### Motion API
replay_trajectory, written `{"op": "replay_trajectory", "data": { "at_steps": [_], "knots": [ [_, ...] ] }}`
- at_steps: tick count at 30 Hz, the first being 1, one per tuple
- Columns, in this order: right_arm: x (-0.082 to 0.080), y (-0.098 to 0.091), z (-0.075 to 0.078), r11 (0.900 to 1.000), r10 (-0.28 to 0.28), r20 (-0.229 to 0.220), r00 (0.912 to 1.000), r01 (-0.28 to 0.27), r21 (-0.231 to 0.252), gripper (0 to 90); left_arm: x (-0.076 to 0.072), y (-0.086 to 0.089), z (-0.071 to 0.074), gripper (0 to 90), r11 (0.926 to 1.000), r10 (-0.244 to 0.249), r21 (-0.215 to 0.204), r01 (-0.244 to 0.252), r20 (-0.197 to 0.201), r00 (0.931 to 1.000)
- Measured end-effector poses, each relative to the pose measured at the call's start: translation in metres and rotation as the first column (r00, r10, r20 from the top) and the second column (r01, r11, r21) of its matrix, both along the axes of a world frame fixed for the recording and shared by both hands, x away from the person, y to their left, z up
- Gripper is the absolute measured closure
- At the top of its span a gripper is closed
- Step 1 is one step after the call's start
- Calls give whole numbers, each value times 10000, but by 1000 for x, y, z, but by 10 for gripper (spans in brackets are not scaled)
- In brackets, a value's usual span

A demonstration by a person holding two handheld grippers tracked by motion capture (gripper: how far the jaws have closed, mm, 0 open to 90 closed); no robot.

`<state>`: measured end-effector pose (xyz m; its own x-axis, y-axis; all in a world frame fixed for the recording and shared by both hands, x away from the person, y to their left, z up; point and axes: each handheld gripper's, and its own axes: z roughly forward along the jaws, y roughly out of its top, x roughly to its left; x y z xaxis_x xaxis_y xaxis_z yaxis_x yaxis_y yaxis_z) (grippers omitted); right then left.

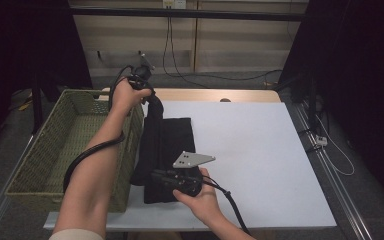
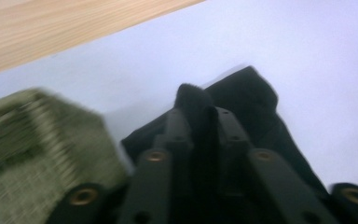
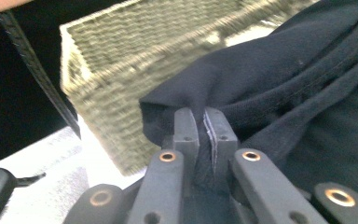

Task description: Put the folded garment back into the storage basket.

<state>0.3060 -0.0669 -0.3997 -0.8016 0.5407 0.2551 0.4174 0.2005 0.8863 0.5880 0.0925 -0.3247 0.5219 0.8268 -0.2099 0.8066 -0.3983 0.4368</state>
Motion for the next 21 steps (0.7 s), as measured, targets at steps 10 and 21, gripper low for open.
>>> {"op": "replay_trajectory", "data": {
  "at_steps": [10,21],
  "knots": [
    [6,-45,-4,9833,-1532,15,9882,1526,-992,452,-4,-14,-3,194,9996,-266,-2,267,474,9985],
    [28,-30,-19,9716,-1347,-183,9907,1284,-1989,382,-16,1,9,145,9984,-544,206,525,1065,9928]
  ]
}}
